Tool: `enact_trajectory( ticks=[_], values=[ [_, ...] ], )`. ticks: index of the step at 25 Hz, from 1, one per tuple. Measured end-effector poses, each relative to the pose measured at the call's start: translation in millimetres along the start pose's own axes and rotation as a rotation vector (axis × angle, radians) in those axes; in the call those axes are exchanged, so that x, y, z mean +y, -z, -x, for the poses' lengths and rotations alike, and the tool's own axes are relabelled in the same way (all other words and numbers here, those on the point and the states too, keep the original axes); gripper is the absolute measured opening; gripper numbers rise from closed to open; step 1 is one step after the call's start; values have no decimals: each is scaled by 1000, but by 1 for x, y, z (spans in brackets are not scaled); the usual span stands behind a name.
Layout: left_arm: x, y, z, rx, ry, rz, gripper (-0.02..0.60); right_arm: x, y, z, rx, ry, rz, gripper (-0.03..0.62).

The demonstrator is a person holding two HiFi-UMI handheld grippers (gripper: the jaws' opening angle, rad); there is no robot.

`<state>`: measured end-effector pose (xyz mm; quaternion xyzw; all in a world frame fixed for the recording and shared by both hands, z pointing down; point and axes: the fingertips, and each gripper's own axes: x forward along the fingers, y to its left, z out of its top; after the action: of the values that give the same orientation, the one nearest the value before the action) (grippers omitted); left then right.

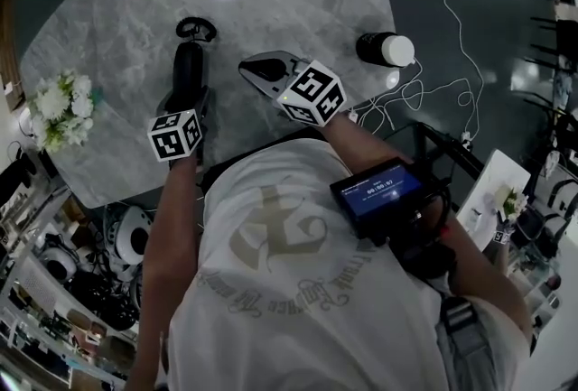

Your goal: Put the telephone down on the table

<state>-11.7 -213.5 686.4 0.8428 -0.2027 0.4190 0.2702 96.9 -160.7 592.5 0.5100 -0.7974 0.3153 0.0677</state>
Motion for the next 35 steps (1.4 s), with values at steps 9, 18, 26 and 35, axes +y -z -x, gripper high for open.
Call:
enact_trajectory(
  ticks=[9,18,26,35],
  values=[
    [-3,11,-27,48,-25,-5,281,-18,14,-1,10,-14,-22,15],
    [-6,17,-30,61,-73,-22,281,-19,20,13,5,-23,-22,15],
    [-6,21,-32,71,-110,-69,287,-20,23,22,4,-26,-14,15],
    [-1,24,-33,101,-169,-119,291,-21,25,25,1,-49,-7,15]
  ],
)
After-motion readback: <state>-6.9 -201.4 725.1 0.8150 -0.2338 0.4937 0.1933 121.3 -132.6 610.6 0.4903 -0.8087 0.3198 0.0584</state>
